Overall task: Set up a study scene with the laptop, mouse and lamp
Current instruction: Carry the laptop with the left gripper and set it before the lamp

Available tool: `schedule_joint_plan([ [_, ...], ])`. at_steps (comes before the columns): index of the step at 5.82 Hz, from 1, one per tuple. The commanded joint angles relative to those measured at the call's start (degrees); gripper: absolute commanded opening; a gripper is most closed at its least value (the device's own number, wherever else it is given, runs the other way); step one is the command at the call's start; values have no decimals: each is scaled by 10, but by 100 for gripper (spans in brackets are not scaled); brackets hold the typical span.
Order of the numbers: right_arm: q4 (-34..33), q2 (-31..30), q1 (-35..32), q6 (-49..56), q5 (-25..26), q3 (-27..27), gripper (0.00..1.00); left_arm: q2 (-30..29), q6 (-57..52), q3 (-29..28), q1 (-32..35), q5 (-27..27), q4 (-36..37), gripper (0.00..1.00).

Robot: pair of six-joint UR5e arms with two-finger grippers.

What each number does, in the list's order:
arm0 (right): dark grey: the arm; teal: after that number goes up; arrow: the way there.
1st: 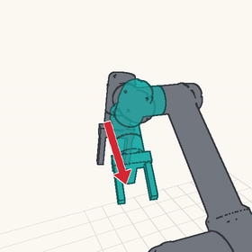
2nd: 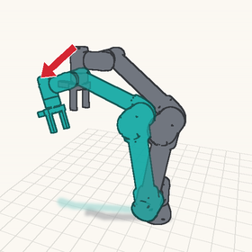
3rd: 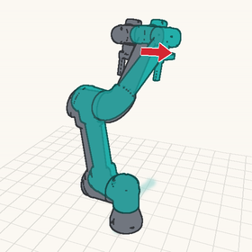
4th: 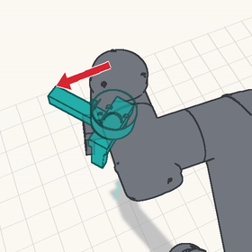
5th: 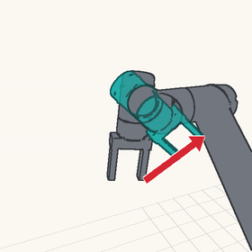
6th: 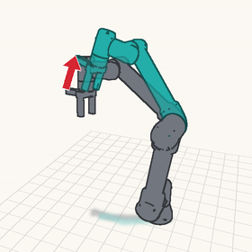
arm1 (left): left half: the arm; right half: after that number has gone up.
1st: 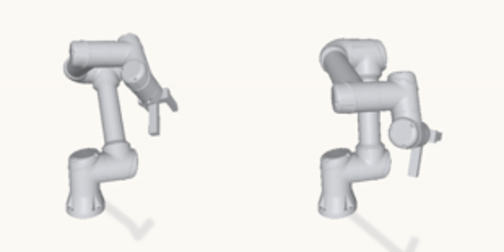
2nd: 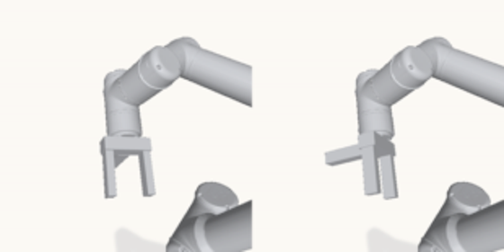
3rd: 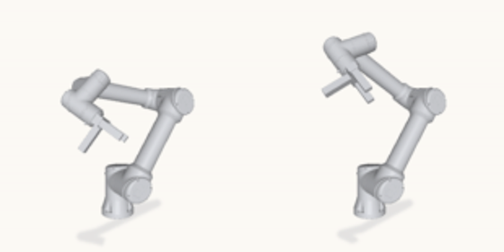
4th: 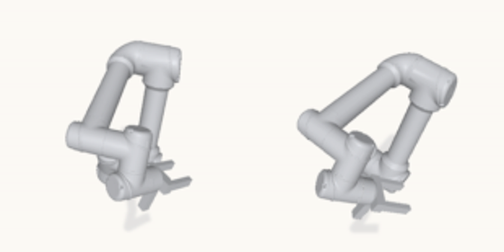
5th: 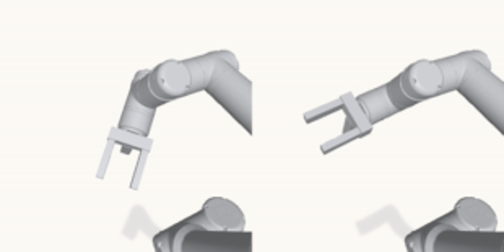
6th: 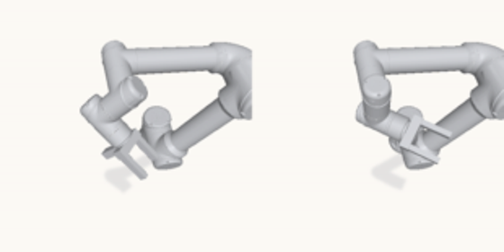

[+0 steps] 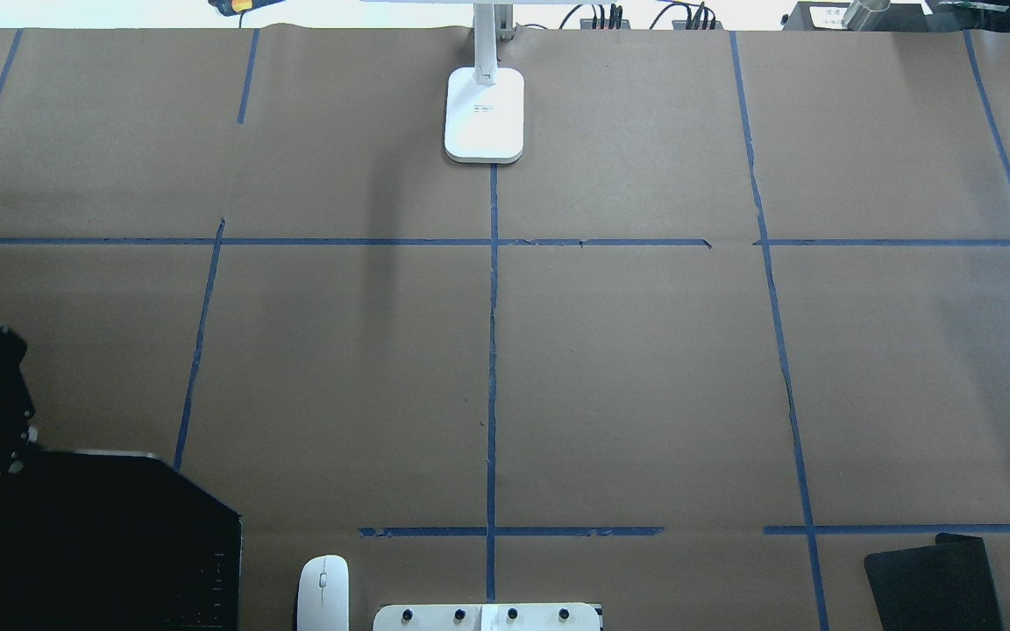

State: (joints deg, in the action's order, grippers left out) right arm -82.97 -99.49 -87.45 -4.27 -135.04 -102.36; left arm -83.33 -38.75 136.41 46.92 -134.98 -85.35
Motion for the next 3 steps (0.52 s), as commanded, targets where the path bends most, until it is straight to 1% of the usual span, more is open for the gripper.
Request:
schedule_joint_plan([
  [1,0,-1,-1,0,0,1,100,-114,-25,-57,40,2,49,0],
  [2,0,-1,0,0,0,1,100,-164,-25,-95,54,2,49,0],
  [3,0,-2,-1,0,0,1,100,-225,-25,-151,63,2,49,0],
])
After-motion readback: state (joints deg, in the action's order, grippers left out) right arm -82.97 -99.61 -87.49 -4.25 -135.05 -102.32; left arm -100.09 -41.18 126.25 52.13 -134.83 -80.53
